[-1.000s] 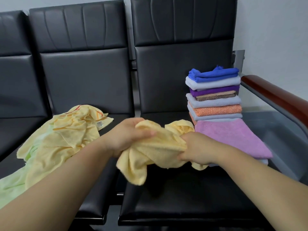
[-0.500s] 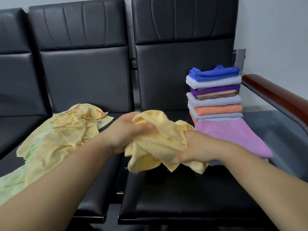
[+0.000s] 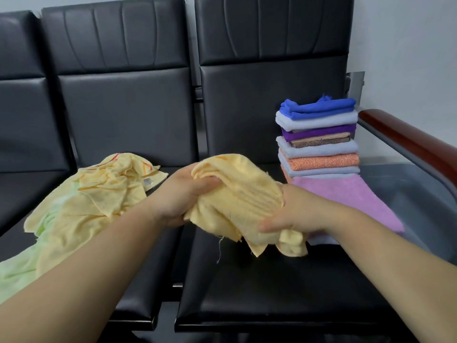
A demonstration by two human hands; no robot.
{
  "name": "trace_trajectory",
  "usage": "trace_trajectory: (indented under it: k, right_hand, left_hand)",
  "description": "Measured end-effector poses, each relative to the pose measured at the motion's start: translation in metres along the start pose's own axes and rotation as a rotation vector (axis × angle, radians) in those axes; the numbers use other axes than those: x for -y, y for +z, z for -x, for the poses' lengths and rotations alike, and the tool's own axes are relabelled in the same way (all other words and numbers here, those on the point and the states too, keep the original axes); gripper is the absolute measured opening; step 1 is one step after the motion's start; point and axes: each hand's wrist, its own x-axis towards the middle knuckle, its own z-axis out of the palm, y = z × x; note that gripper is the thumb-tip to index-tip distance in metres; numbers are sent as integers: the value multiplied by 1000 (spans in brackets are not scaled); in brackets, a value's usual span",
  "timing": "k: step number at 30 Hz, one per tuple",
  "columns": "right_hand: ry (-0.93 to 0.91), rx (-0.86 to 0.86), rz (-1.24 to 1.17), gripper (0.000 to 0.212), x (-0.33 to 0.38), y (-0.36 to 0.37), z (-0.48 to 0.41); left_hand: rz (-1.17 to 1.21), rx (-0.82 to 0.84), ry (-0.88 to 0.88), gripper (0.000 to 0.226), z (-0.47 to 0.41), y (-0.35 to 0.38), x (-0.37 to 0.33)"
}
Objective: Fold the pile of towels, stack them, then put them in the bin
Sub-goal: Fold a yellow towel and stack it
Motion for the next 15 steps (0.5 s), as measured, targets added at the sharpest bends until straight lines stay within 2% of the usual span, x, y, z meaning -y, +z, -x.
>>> trace_trajectory:
  k: [2, 3, 5, 6, 7, 9, 11, 13, 15]
  right_hand:
    - [50, -8, 310, 29, -8, 5, -7]
    - [50, -36, 387, 20, -10, 6, -9]
    - [10, -97, 375, 12, -10, 4, -10]
    - [-15, -132, 307, 11, -8, 2, -10]
    - [-29, -168, 201, 9, -7, -1, -10]
    - [-56, -186, -75, 12, -5, -5, -8]
    - [-79, -114, -257, 27, -1, -8, -4]
    - [-80, -30, -259, 37, 2, -8, 1]
    - [-33, 22, -132, 41, 4, -5, 4]
  left_hand:
    - [-187, 68, -27, 44, 1, -3, 0]
    - [-418, 110, -36, 43, 1, -4, 1]
    - [-936, 146, -93, 29, 1, -5, 5]
    - [-1043, 130, -122, 21, 2, -5, 7]
    - [-1017, 108, -133, 16, 2, -6, 8]
    - [-714, 84, -105, 8, 3, -9, 9]
    - [-355, 31, -27, 21, 3, -12, 9]
    - [-76, -9, 31, 33, 0, -9, 9]
    - [50, 6, 66, 35, -1, -2, 6]
